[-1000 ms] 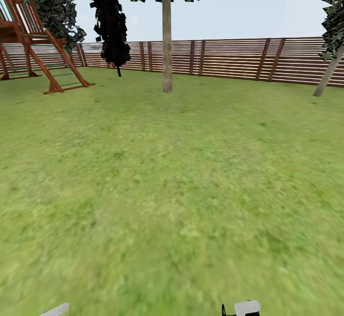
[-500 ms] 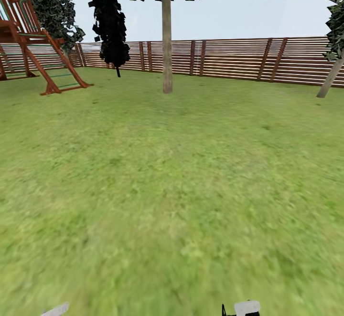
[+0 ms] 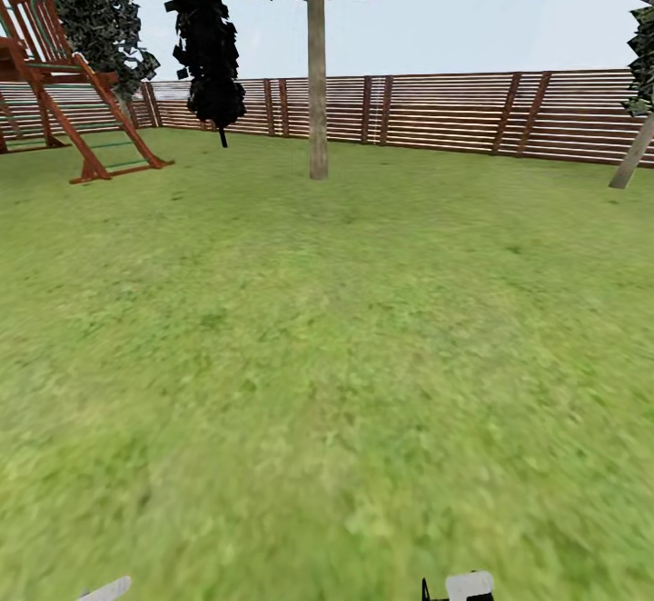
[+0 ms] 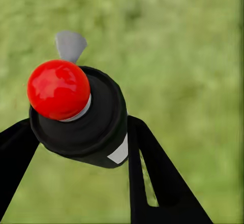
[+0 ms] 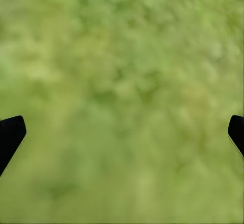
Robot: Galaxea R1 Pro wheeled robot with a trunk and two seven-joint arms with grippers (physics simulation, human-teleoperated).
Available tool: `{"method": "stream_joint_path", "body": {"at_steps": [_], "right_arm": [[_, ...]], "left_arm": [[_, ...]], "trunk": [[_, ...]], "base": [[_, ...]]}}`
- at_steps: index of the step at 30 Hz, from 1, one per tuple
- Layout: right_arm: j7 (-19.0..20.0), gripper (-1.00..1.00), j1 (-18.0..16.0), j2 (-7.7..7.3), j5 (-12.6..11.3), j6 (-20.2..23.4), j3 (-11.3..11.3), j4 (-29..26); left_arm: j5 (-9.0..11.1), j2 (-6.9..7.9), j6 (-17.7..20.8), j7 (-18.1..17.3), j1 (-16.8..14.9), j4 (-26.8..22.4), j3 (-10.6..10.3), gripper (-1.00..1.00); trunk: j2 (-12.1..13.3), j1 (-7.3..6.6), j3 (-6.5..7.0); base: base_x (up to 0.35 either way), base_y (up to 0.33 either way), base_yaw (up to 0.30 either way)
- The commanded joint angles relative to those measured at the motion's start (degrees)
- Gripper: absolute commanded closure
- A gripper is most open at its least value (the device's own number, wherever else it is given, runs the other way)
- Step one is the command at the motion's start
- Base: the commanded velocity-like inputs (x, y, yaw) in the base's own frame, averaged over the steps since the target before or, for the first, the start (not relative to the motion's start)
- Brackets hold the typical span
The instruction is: In the garden, pick up the pesticide atomizer on the floor and spray pesticide onto both trees until each tree trunk is fully covered.
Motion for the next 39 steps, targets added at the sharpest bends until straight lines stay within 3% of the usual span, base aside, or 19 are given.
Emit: {"method": "stream_joint_path", "body": {"at_steps": [1,39], "right_arm": [[-0.31,-1.0,-0.03,0.01,0.61,-0.11,-0.41,0.05],[-0.31,-1.0,-0.03,0.0,0.61,-0.13,-0.41,0.06]], "left_arm": [[0.25,0.01,-0.14,0.25,-0.02,0.0,-0.49,1.0],[0.25,-0.34,-0.17,0.25,-0.02,0.0,-0.49,1.0]], "trunk": [[-0.02,0.03,-0.05],[-0.02,0.03,-0.05]], "base": [[0.336,0.0,0.0],[0.336,0.0,0.0]]}}
